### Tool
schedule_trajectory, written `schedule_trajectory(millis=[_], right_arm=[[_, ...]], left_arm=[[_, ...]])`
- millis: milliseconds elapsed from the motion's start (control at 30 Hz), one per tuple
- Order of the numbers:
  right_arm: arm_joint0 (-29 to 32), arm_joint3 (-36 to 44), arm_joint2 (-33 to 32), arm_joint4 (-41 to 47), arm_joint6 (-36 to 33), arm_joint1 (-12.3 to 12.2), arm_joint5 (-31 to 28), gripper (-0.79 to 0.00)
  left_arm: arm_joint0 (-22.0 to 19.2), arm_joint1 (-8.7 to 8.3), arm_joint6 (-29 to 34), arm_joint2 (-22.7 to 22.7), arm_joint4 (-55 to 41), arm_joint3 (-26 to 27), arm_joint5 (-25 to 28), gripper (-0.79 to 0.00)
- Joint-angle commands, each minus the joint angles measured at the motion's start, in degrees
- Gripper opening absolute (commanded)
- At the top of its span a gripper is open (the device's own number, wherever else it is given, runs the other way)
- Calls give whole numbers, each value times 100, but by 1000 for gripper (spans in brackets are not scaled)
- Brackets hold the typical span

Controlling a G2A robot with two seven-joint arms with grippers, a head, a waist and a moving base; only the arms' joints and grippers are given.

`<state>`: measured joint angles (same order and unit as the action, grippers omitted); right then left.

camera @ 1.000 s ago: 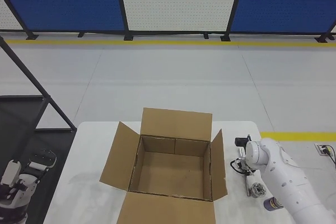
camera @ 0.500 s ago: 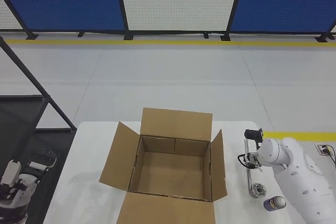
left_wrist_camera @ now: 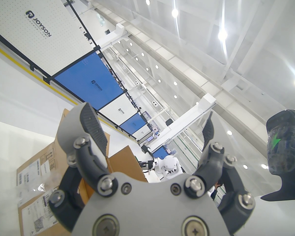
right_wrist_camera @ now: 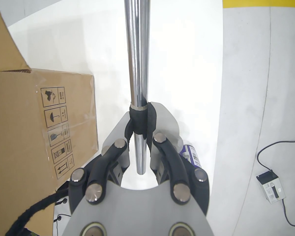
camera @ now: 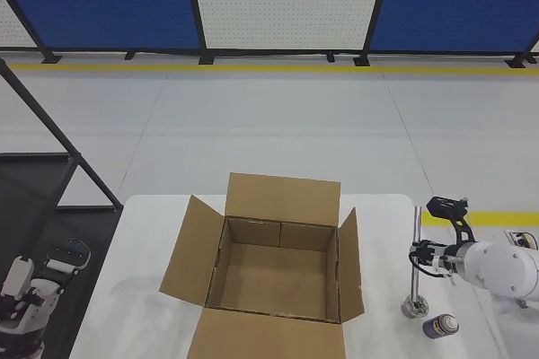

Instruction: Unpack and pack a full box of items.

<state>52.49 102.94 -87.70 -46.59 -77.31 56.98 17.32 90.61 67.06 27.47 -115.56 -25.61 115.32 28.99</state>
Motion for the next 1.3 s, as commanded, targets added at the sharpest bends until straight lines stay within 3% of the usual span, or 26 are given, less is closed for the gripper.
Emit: schedule_trajectory(millis=[0, 133, 200, 800, 1067, 1267], right_arm=[[131, 211, -79, 33, 4, -14, -12, -785], [352, 524, -231, 193, 81, -35, -120, -785], [434, 607, -333, 156, 239, -35, 164, -785], [472, 666, -336, 197, 390, -32, 86, -785], [931, 1773, -1018, 497, 743, -53, 530, -785], [1197, 2667, -1601, 744, 768, -70, 861, -785]], left_arm=[[0, 0, 0, 0, 0, 0, 0, 0], [0, 0, 0, 0, 0, 0, 0, 0], [0, 0, 0, 0, 0, 0, 0, 0], [0, 0, 0, 0, 0, 0, 0, 0], [3, -1, 8, 20, 42, 36, -46, 0], [-86, -27, 352, 198, 174, 164, -162, 0]])
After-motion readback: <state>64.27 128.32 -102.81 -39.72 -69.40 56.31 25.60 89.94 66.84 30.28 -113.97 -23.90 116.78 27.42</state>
